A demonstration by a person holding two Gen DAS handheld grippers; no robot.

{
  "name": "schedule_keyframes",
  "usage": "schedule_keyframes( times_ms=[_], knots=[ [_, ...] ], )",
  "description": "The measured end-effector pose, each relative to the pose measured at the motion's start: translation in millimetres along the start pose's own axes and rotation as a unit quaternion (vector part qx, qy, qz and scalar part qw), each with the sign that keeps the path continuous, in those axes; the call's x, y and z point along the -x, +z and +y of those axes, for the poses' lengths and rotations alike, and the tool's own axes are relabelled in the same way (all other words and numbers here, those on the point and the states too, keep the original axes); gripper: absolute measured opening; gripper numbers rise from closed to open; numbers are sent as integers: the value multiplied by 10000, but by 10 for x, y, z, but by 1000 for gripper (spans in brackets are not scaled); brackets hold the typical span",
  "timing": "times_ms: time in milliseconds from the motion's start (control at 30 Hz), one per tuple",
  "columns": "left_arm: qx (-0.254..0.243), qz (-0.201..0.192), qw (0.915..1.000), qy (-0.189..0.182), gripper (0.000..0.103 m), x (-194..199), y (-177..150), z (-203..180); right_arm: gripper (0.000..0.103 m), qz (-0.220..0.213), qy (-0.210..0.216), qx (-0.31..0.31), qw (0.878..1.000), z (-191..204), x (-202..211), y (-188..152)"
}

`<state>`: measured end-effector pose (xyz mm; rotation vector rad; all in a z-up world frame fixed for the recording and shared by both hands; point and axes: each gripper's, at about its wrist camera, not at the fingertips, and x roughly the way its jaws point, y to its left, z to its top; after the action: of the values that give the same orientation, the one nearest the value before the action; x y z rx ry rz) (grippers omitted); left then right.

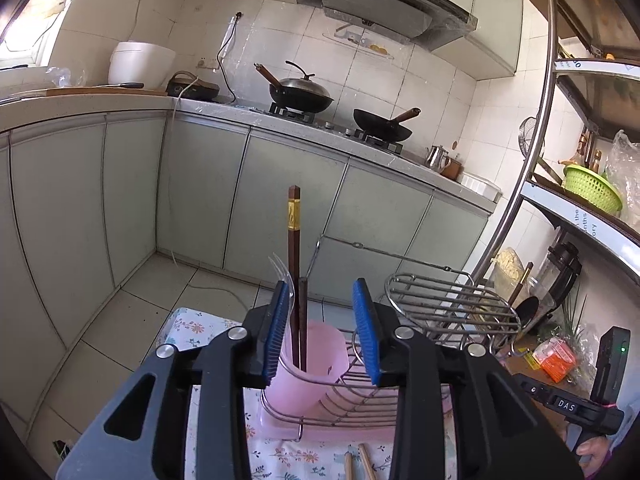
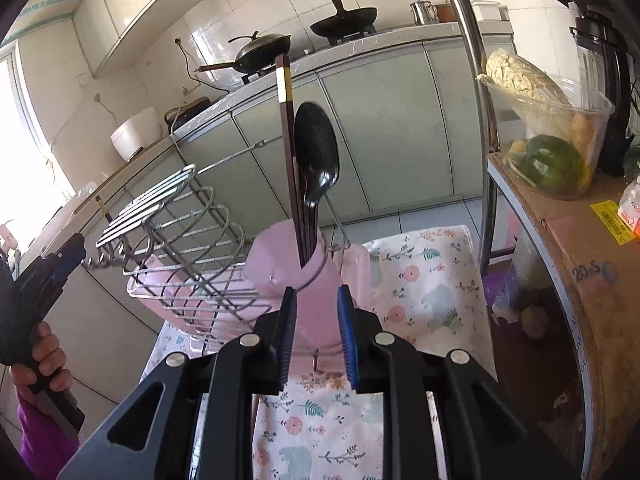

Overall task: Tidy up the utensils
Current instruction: 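Move both tools back down to the wooden chopsticks on the cloth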

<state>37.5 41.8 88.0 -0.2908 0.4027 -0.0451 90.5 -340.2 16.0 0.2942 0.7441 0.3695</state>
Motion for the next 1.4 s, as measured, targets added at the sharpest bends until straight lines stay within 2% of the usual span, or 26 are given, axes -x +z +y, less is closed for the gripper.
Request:
schedule_keyframes(
  times_ms=[233, 433, 600, 767, 1100, 1233, 1400],
  knots=[
    [-245, 383, 9990, -30, 33, 150, -249, -14, 20, 708, 222, -76, 9972, 90, -162, -418],
    [-482, 923, 9946, -22, 33, 191, -565, -2, 20, 1150, 432, 12, 9924, 239, -292, -662],
    [-537, 1522, 9869, -67, 33, 107, -865, 27, 20, 1469, 485, -42, 9879, 281, -416, -827],
    [-564, 2294, 9713, -278, 33, -135, -1177, -46, 20, 1738, 615, -149, 9827, 299, -546, -945],
    [-592, 3450, 9356, -468, 31, -672, -1593, -242, 20, 2024, 723, -124, 9766, 327, -753, -1044],
    [-592, 3725, 9251, -428, 25, -857, -1657, -293, 20, 2151, 787, -160, 9733, 319, -857, -1046],
    [-452, 4017, 9133, -487, 20, -1061, -1713, -313, 20, 2364, 1093, -321, 9650, 379, -991, -989]
  ],
)
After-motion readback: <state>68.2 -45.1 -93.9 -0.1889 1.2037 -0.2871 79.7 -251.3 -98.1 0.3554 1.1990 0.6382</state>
